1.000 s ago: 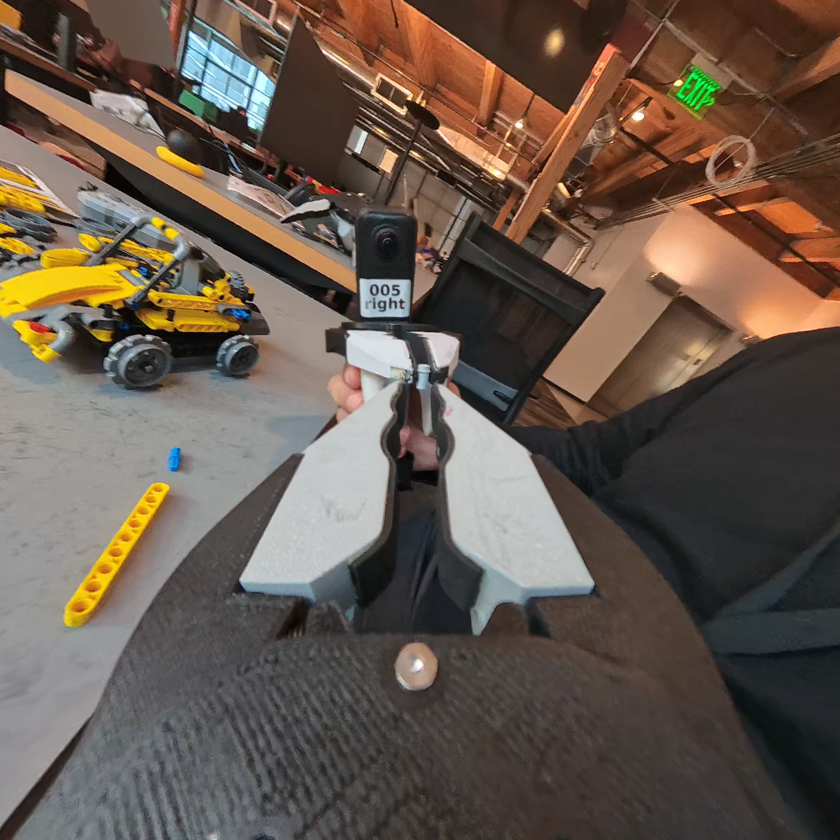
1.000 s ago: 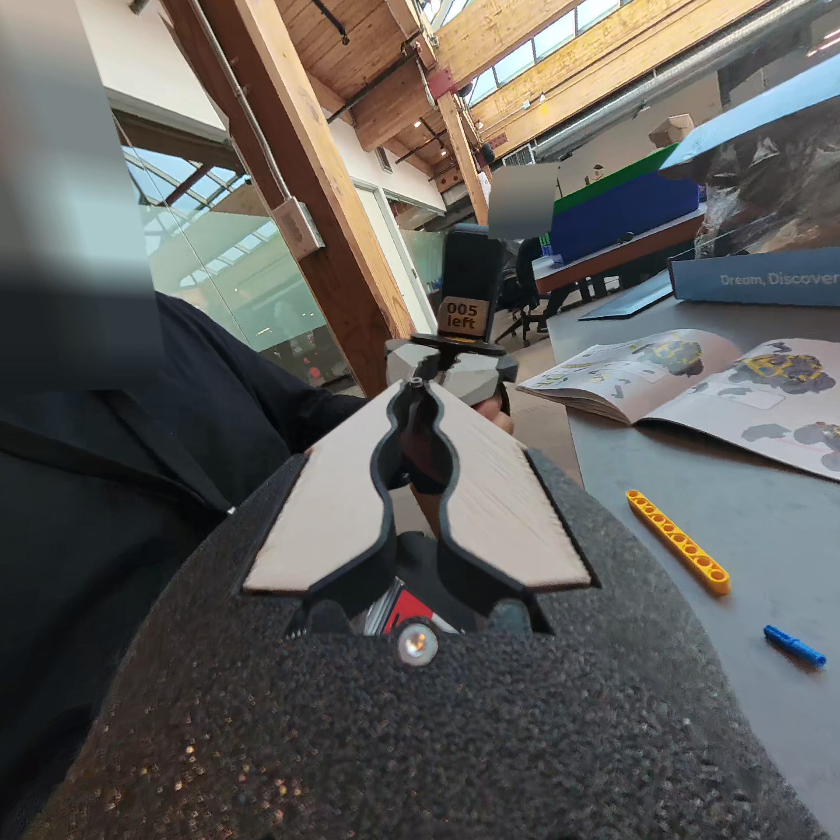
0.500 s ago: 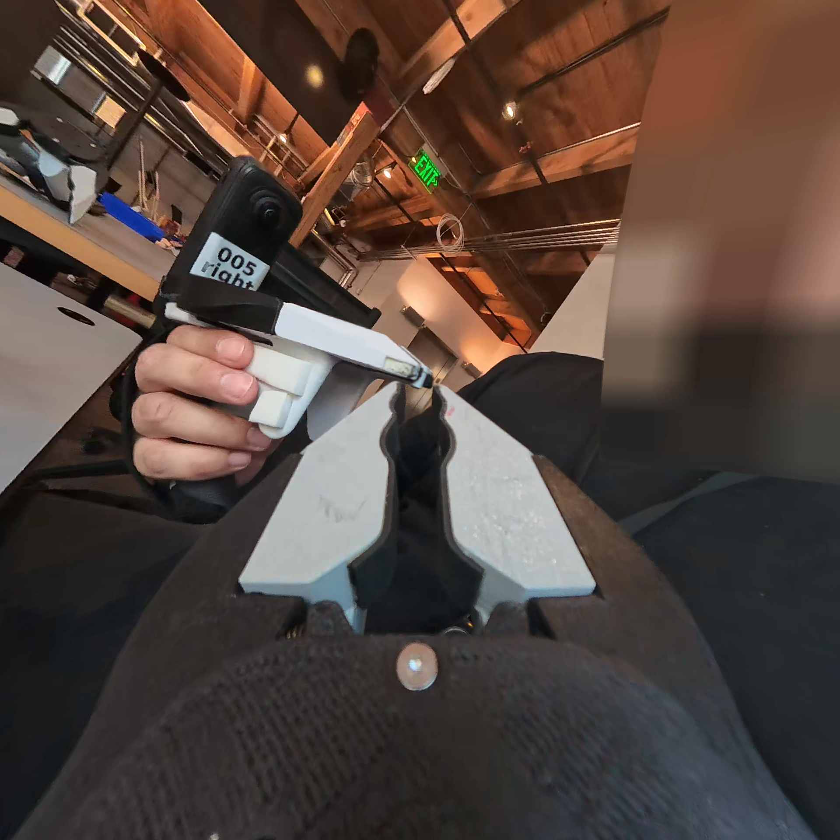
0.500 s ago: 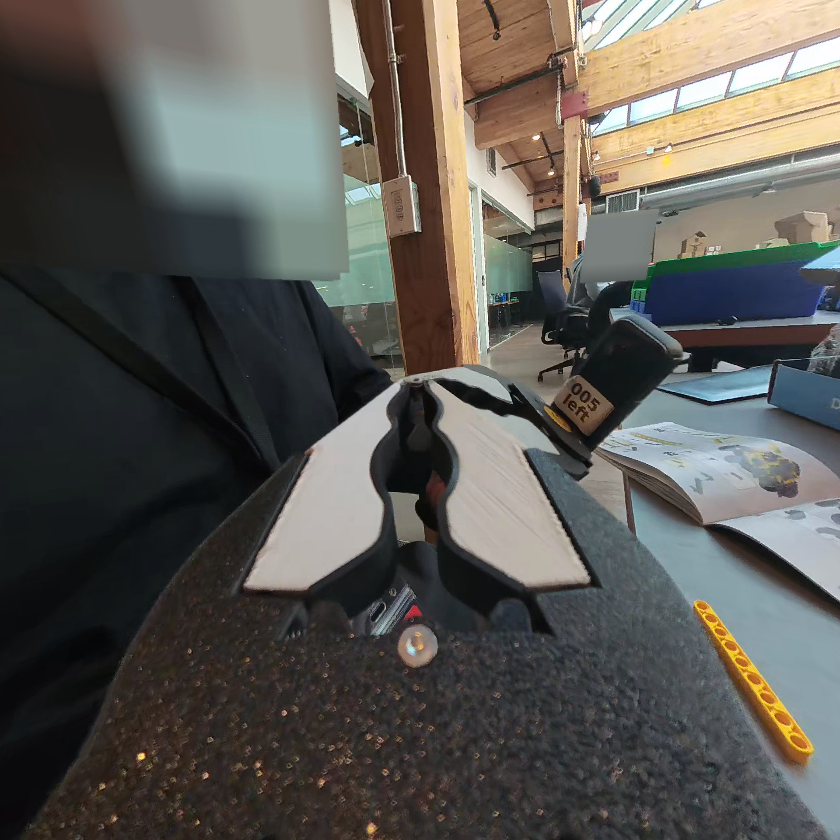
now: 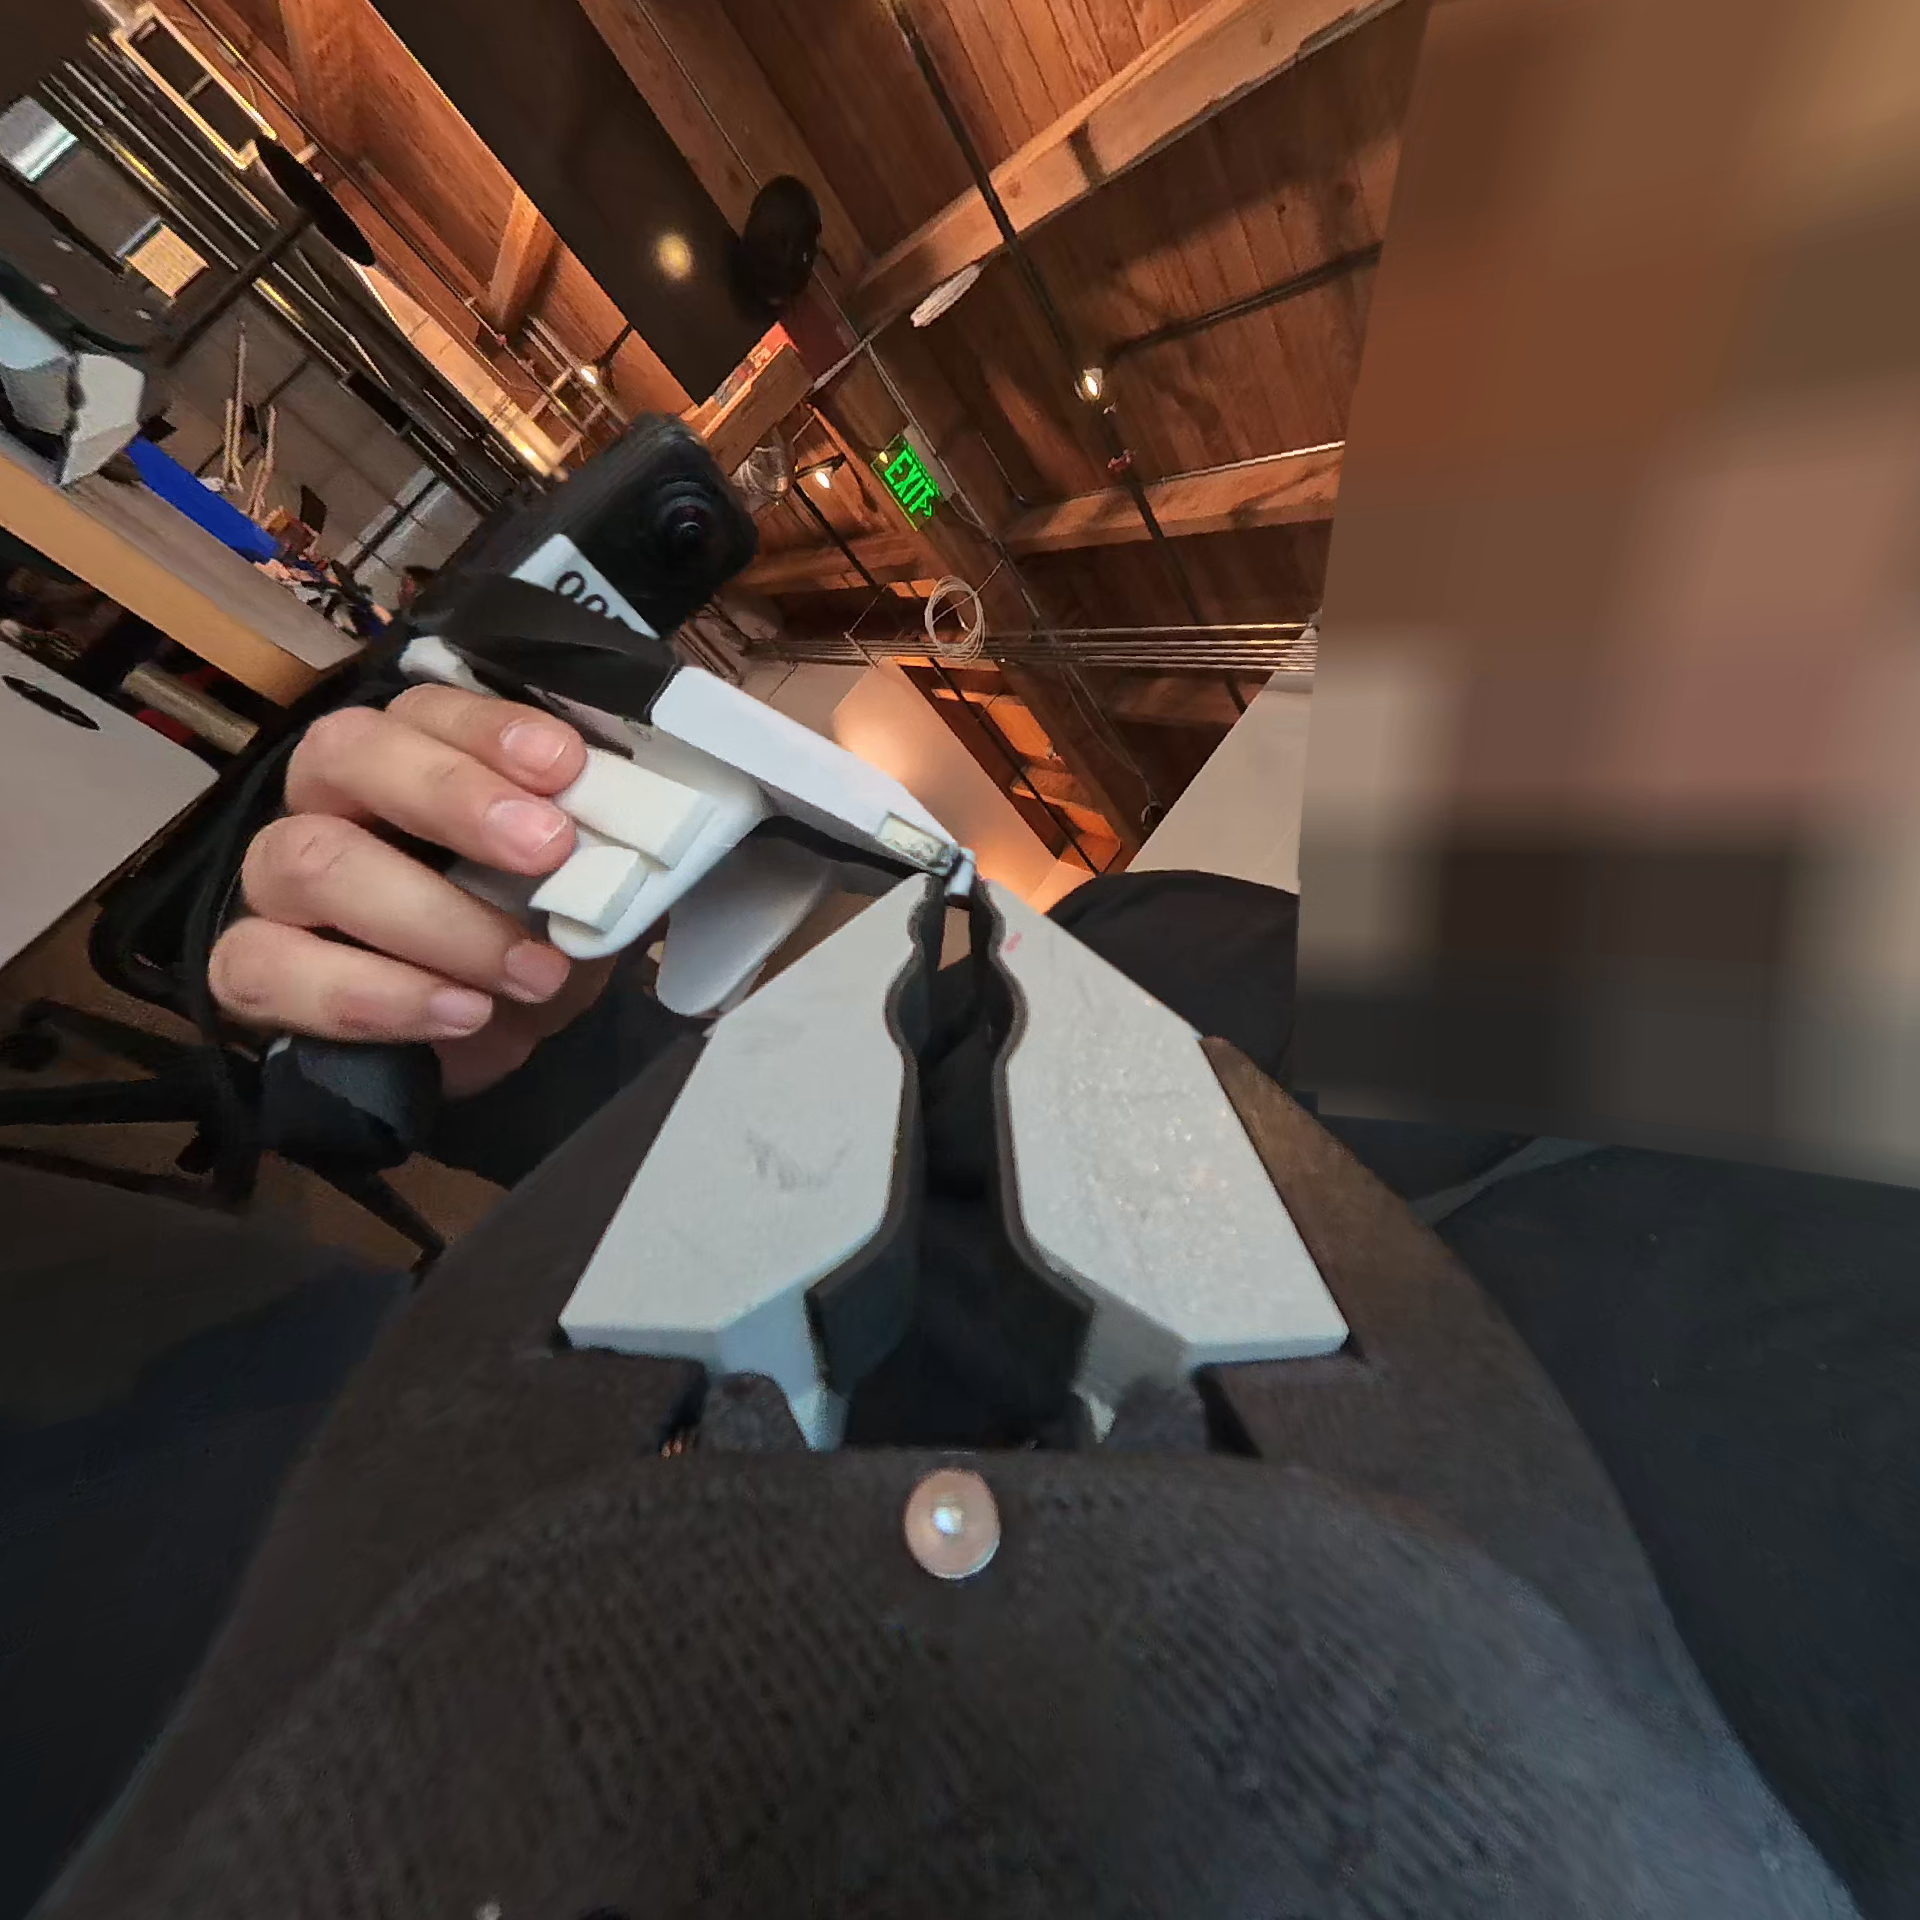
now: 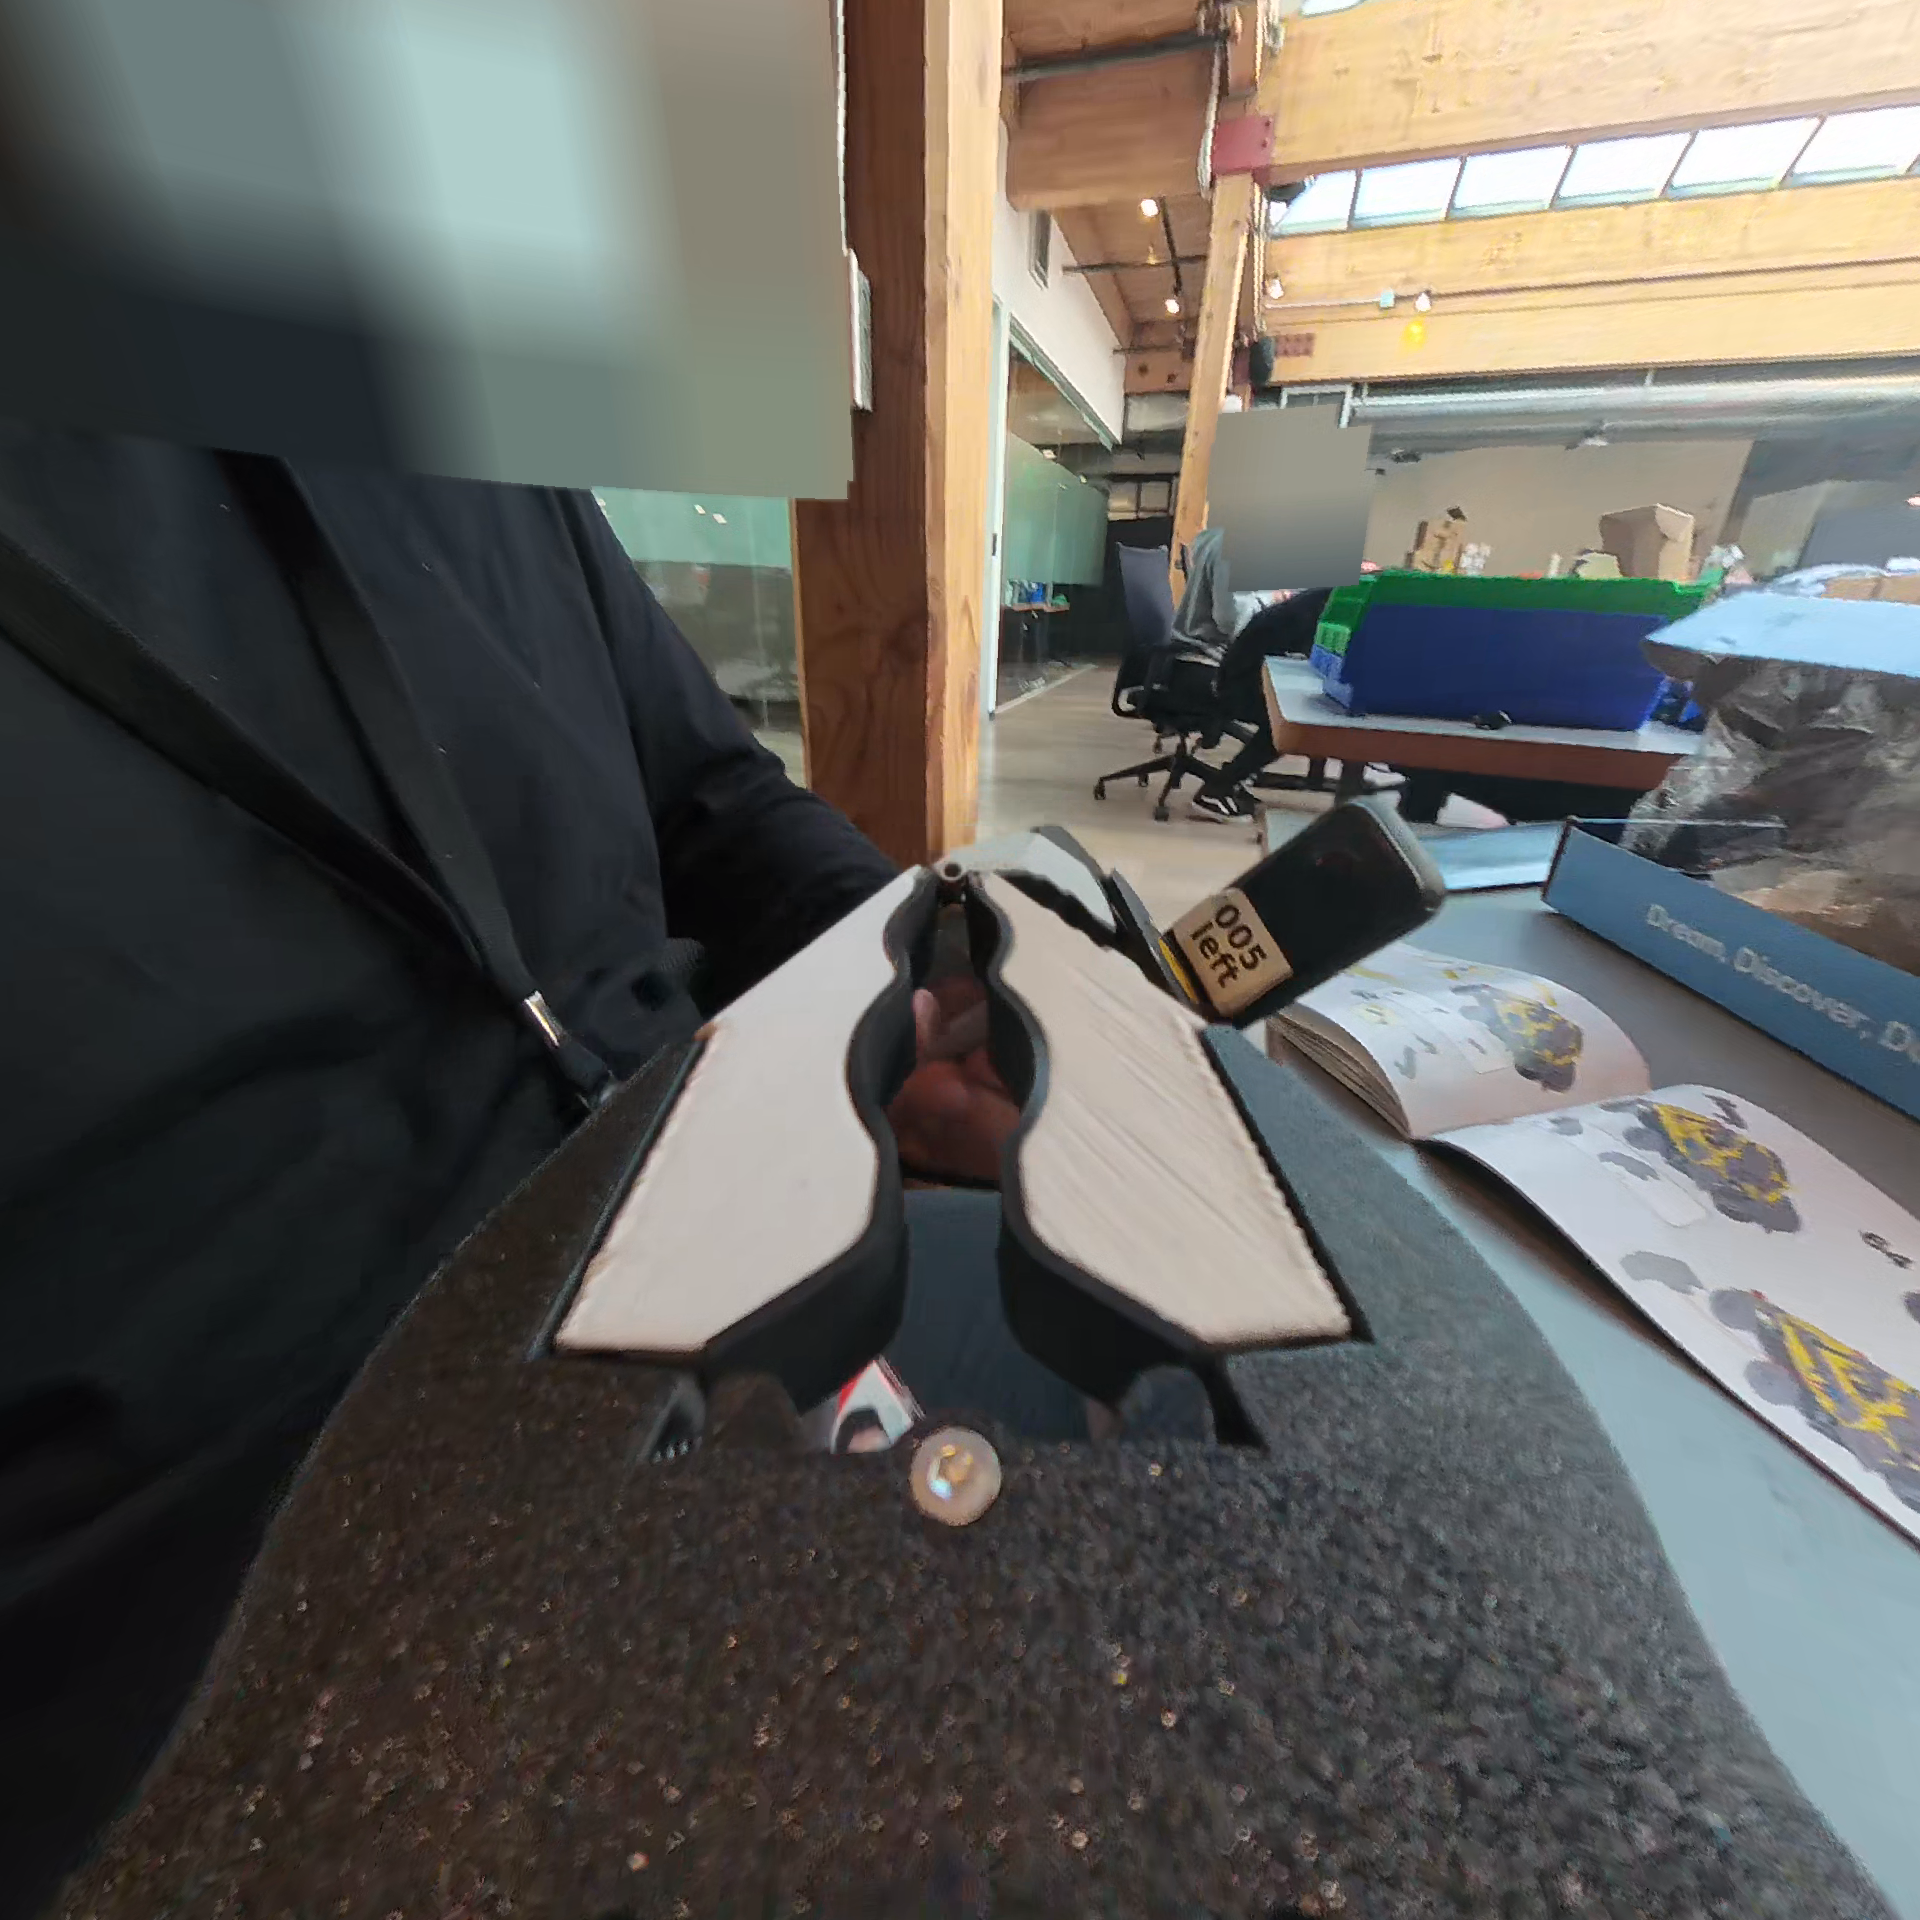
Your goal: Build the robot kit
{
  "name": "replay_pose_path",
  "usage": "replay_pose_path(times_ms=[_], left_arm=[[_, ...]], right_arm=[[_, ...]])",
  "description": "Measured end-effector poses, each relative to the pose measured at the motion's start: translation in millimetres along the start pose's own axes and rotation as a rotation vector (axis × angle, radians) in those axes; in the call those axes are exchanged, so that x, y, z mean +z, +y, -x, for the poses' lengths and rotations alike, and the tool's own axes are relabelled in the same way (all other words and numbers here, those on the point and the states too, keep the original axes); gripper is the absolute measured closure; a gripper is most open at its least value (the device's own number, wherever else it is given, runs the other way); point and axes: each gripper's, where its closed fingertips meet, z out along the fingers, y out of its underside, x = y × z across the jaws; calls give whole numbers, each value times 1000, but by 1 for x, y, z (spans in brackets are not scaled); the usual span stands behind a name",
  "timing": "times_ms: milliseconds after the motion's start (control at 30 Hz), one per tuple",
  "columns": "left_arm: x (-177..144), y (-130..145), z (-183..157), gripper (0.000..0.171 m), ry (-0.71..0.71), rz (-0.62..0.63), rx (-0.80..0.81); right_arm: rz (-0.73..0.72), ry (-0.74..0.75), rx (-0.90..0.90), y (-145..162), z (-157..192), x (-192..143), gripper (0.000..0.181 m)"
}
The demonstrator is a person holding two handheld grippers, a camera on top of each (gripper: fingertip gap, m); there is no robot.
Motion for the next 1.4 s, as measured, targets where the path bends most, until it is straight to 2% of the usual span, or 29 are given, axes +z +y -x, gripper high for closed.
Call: replay_pose_path(times_ms=[167,333,433,600,767,900,1033,1133,1400], left_arm=[[-6,-2,17,171,-117,9,39],[-15,6,35,171,-288,139,143],[-19,10,35,171,-336,186,202],[-35,10,14,171,-397,122,275],[-68,-3,-7,171,-582,39,521],[-103,-28,-10,171,-814,-17,750],[-135,-37,11,171,-1101,167,1036],[-131,-34,16,170,-1124,250,1165],[-119,-24,22,171,-1089,300,1204]], right_arm=[[192,86,-75,14,-10,-11,175],[365,111,-120,29,-12,-16,174],[354,103,-67,26,-7,-14,168],[250,125,58,22,-4,-17,166],[226,86,182,37,-6,-2,165],[236,144,196,42,-44,7,166],[290,206,263,48,-82,19,166],[324,159,334,56,-86,37,167],[397,44,369,67,-72,51,170]])
